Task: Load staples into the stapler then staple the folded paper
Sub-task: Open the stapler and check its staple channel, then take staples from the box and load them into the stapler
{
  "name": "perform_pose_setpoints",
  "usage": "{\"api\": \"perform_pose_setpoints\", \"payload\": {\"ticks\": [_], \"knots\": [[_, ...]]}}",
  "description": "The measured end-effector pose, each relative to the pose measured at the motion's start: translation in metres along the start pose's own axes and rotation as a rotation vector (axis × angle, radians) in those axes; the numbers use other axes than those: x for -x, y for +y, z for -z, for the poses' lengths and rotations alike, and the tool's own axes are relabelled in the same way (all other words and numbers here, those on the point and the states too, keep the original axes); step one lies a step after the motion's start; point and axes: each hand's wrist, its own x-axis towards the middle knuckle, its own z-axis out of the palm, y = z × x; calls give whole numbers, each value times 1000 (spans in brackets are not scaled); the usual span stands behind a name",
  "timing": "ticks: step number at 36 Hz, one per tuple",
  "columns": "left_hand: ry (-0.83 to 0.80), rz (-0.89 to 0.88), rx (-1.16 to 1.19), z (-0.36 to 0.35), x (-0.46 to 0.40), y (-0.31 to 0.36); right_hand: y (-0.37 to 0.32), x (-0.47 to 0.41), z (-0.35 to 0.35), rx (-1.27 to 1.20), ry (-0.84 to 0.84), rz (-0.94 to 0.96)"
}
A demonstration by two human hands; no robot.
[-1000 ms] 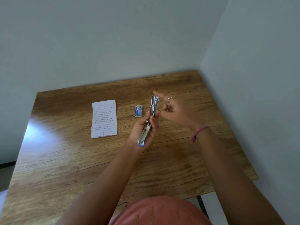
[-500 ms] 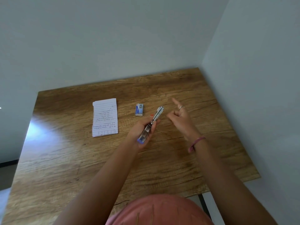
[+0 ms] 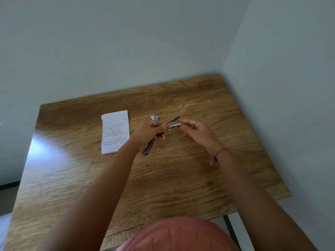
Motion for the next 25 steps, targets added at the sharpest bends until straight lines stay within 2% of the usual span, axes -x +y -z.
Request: {"api": "perform_pose_setpoints", "payload": {"ticks": [3, 5, 10, 14, 20, 25], "knots": [[-115, -59, -163, 7, -5, 8, 1, -7, 1, 62, 25, 29], [-148, -135, -358, 11, -8, 13, 4, -11, 1, 85, 46, 57], [-130, -329, -774, 11, -15, 19, 12, -17, -1, 196, 108, 105], [-106, -398, -946, 9, -22, 16, 20, -16, -2, 270, 144, 168], [-30, -454, -1042, 7, -25, 15, 26, -13, -7, 318, 221, 244], [49, -478, -963, 4, -24, 17, 28, -13, -6, 299, 266, 229]]}}
